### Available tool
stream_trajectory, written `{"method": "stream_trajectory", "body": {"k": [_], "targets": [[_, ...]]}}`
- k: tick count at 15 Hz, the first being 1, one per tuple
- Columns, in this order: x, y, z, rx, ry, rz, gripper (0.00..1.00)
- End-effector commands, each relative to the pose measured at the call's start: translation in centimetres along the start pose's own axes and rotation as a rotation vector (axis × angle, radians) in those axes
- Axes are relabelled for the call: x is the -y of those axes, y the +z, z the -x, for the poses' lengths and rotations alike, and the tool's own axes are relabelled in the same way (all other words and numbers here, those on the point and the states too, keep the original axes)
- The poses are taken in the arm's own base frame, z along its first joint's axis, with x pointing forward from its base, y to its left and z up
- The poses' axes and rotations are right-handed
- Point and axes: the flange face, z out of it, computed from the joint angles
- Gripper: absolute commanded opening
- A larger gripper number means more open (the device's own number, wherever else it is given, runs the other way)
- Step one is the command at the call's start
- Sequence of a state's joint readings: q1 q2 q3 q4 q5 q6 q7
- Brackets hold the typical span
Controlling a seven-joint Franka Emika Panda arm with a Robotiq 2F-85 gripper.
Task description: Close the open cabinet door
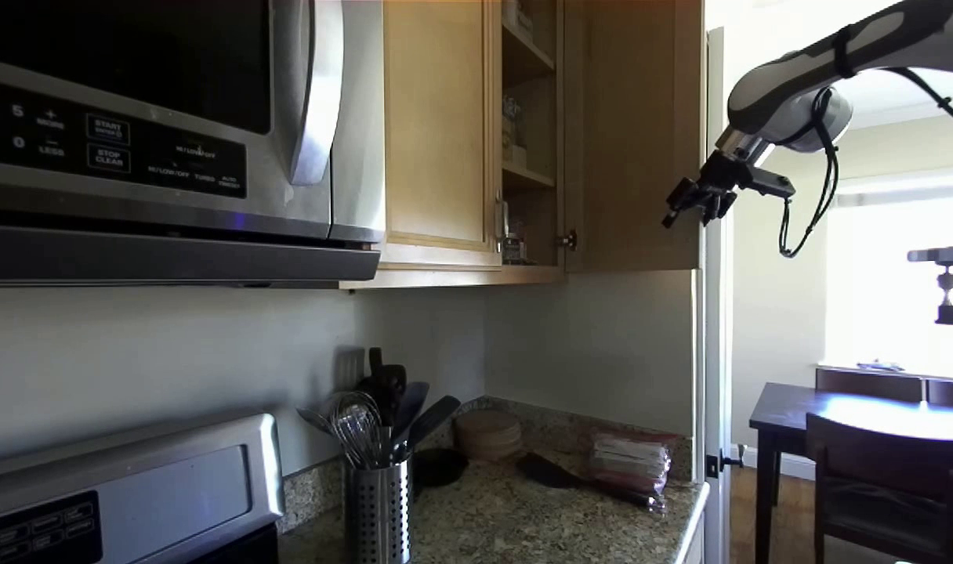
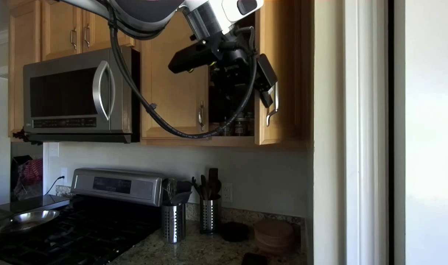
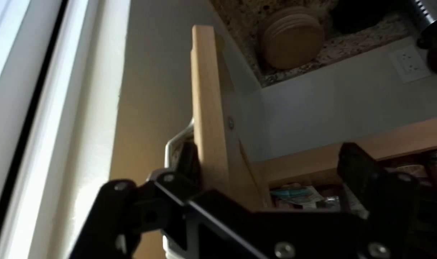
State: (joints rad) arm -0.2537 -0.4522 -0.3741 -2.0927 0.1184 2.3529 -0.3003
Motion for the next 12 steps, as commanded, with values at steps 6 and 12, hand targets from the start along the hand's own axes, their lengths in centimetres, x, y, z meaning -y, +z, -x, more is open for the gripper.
{"method": "stream_trajectory", "body": {"k": [6,12], "targets": [[11.9,-0.8,1.0,0.108,-0.253,-0.339,1.00],[16.0,0.2,1.8,0.174,-0.412,-0.534,1.00]]}}
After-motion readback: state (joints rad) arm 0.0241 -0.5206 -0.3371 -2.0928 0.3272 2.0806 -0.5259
